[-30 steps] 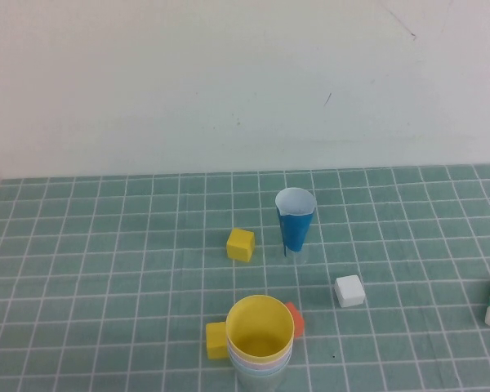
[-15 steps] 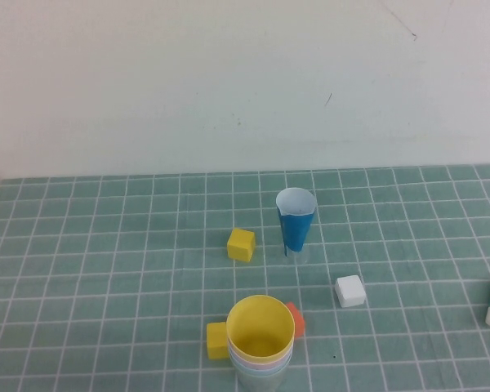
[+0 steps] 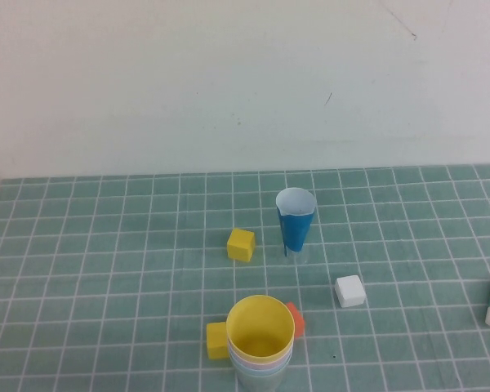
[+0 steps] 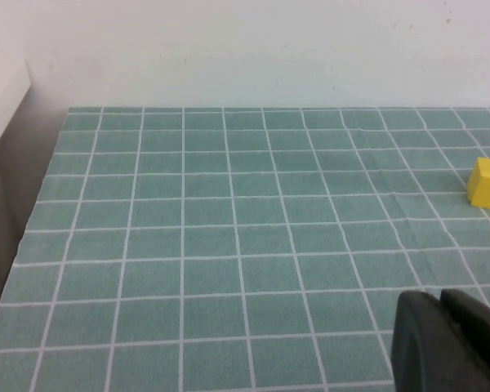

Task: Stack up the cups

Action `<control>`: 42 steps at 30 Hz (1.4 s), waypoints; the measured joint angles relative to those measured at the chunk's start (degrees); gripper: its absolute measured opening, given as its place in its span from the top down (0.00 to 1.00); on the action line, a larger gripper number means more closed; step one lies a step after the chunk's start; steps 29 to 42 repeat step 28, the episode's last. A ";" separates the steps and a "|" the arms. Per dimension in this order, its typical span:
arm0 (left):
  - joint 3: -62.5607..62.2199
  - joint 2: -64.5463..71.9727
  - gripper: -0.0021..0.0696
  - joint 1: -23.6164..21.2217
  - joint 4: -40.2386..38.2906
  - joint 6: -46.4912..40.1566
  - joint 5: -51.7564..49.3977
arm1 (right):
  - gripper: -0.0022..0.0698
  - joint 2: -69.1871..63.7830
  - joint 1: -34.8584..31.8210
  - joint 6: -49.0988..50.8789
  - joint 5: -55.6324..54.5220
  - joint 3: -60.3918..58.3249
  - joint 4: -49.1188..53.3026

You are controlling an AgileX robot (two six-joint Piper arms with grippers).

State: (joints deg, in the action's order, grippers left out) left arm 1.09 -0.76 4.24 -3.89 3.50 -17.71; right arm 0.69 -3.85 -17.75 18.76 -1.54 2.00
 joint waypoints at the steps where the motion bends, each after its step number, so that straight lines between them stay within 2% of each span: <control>1: 0.00 0.00 0.97 0.00 0.00 0.00 0.00 | 0.97 0.00 0.00 0.02 0.00 0.00 0.00; 14: 0.00 0.00 0.97 0.00 0.09 0.24 0.00 | 0.97 0.09 0.00 1.42 0.26 0.00 -7.57; 21: 0.00 0.00 0.97 0.00 0.09 0.24 0.00 | 0.97 0.09 0.00 1.55 0.29 0.00 -6.54; 25: 0.00 0.00 0.97 0.00 0.09 0.24 0.00 | 0.97 0.09 0.00 1.55 0.29 0.00 -2.00; 42: 0.00 0.00 0.97 0.00 0.09 0.24 0.00 | 0.97 0.09 0.00 1.55 0.29 0.00 -2.00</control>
